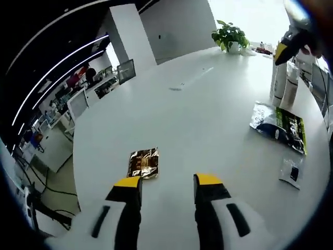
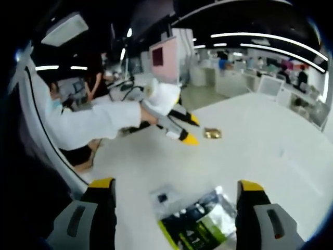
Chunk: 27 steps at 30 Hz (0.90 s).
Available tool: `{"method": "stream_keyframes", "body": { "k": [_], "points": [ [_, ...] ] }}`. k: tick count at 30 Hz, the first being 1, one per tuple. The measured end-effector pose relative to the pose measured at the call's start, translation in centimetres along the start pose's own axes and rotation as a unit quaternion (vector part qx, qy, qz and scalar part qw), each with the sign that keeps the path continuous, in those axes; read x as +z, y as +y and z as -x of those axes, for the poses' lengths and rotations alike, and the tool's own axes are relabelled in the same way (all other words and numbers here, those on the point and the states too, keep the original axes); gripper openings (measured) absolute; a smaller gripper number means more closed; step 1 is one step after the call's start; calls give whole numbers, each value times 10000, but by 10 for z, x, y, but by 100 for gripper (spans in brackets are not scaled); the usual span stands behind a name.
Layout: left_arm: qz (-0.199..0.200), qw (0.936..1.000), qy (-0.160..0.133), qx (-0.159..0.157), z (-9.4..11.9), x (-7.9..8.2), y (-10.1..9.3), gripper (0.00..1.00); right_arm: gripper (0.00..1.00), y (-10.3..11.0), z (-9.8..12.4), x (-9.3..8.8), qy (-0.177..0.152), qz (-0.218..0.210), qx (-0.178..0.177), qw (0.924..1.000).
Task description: Arrange the skincare products in the storage area until every visible bottle or jar stands upright without overlapping.
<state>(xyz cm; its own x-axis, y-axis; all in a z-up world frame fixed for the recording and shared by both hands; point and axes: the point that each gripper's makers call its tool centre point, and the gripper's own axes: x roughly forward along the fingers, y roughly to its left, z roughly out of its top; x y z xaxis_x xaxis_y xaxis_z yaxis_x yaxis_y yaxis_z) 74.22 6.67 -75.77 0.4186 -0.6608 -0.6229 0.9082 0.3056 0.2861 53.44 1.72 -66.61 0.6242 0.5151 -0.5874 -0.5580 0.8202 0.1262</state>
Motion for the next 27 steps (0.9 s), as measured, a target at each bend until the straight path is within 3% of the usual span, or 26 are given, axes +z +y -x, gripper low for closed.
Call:
{"method": "stream_keyframes", "body": {
  "k": [4, 7, 19, 21, 24, 27],
  "points": [
    [-105, 9999, -15, -18, -6, -1, 1, 26, 96, -3, -1, -2, 7, -35, -15, 10000],
    [-232, 9997, 79, 33, -11, -6, 5, 28, 96, -4, -3, -4, 18, -66, -4, 10000],
    [-774, 9967, 226, 119, -24, -11, 16, 22, 96, -6, -6, -7, 25, -165, 29, 9999],
    [-953, 9950, 264, 132, -25, -11, 17, 21, 96, -8, -7, -7, 32, -163, 18, 9999],
    [-1509, 9873, 474, 141, -27, -14, 17, 20, 96, -8, -8, -9, 54, -171, 27, 9998],
    [-1600, 9862, 411, 103, -29, -10, 14, 18, 95, -9, -9, -9, 72, -171, 25, 9998]
  ]
}}
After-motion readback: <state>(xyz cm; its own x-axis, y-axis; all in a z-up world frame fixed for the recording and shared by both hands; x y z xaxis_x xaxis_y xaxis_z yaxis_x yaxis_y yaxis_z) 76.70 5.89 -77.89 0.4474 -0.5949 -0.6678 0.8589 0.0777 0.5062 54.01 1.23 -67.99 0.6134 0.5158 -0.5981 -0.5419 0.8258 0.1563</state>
